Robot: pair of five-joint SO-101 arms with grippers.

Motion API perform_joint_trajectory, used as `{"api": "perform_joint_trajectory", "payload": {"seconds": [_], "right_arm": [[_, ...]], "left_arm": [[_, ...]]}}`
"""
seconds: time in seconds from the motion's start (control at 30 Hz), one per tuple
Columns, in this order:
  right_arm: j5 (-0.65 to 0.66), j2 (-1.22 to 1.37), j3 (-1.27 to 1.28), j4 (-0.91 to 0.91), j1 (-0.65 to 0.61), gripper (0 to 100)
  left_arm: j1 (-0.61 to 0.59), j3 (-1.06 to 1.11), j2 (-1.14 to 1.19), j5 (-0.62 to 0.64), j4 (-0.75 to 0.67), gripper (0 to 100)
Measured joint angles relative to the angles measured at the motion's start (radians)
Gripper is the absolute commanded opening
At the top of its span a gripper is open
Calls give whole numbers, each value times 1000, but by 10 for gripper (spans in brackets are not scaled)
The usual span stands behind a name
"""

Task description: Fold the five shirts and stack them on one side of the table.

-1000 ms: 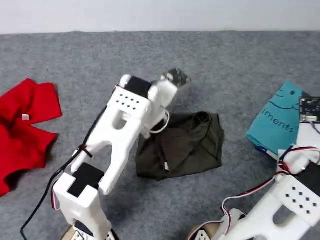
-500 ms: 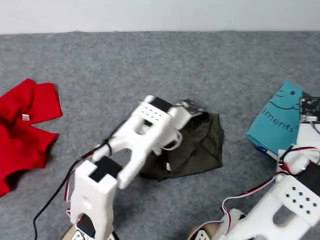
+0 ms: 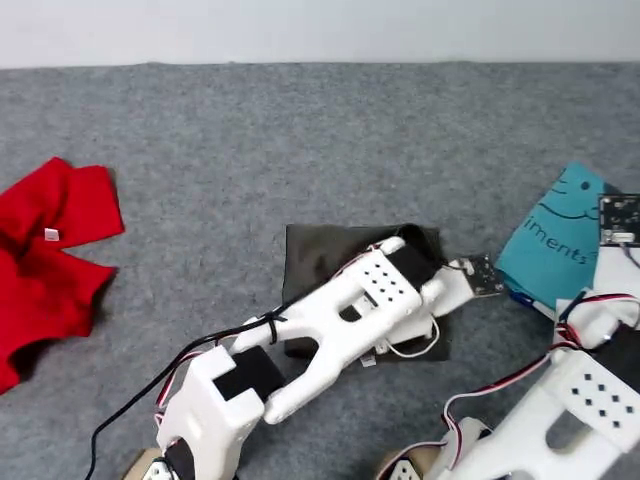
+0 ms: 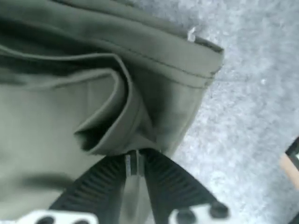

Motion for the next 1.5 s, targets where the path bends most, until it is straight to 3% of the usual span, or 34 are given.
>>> {"api": "perform_joint_trajectory", "payload": {"seconds": [0.2, 0.43, 0.57, 0.77, 0.93, 1.13, 1.3, 1.5], "right_arm": [[0, 0, 0, 0, 0, 11], [0, 0, 0, 0, -72, 10], [-51, 5, 0, -26, -219, 10], [-187, 124, 0, -64, -506, 9], [-227, 218, 0, -106, -741, 9], [-230, 298, 11, -201, -933, 9], [-210, 442, 144, -287, -925, 9], [29, 508, 236, -232, -723, 9]], "left_arm": [[-21, -126, 0, 3, 137, 14], [-163, -218, -170, 31, 192, 14], [-209, -178, -334, 34, 195, 14], [-316, 68, -609, 34, 198, 14], [-525, 242, -822, 34, 199, 14], [-763, 341, -957, 9, 203, 14], [-859, 345, -993, 5, 203, 14], [-879, 345, -997, 5, 203, 14]]}}
